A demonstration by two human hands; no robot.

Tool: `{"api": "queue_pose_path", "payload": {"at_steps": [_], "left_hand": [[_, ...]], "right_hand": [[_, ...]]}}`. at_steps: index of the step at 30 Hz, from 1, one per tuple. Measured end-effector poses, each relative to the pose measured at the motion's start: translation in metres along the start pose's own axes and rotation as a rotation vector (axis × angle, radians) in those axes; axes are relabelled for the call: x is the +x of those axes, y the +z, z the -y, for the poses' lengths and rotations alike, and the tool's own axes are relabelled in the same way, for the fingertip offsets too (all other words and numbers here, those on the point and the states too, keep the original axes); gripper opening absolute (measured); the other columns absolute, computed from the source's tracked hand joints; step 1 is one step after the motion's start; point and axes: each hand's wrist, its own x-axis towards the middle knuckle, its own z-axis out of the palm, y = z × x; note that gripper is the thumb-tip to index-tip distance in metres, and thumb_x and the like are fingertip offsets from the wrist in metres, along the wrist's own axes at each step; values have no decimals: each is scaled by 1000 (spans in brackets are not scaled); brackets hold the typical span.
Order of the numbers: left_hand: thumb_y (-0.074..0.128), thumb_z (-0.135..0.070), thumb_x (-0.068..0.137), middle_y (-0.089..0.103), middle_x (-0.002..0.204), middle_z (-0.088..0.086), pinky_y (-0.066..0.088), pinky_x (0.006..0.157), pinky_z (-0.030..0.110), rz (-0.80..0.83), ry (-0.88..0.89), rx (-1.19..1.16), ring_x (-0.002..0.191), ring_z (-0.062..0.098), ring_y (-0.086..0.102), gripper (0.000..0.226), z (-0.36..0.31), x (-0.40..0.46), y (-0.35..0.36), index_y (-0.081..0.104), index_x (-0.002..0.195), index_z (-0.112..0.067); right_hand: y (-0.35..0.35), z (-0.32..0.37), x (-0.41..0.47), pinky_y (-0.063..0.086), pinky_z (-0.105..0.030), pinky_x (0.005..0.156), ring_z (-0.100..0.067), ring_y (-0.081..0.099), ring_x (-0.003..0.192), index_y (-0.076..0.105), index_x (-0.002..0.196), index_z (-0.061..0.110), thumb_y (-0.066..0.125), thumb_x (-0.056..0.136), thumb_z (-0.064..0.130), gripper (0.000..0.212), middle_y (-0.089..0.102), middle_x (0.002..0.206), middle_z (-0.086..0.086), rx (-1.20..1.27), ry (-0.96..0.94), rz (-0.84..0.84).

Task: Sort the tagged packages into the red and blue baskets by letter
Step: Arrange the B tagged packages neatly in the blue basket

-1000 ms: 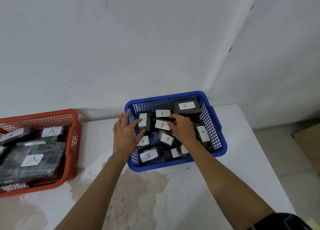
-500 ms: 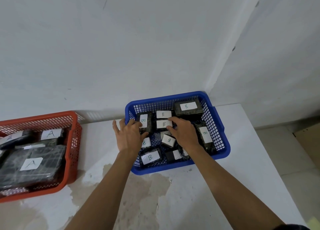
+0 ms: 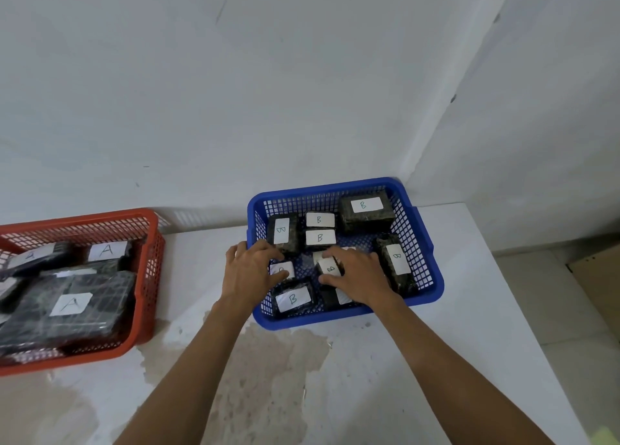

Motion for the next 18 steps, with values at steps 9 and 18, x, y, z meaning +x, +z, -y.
{"api": "queue_pose_path", "payload": {"at_steps": [9, 18], "left_hand": [[68, -47, 83, 62, 113, -12, 38, 91, 36, -25, -7, -74, 97, 19, 51, 31, 0, 0, 2, 70, 110, -32], [69, -43, 83, 61, 111, -11, 39, 87, 35, -30, 0, -87, 95, 19, 49, 29, 3, 0, 4, 70, 109, -29]], "right_hand": [[-5, 3, 2, 56, -41, 81, -22, 65, 90, 69, 99, 19, 75, 79, 54, 41, 70, 99, -5, 341, 252, -101], [9, 12, 8, 35, -42, 99, -20, 63, 95, 71, 84, 25, 67, 86, 55, 31, 72, 91, 4, 198, 310, -140]]}}
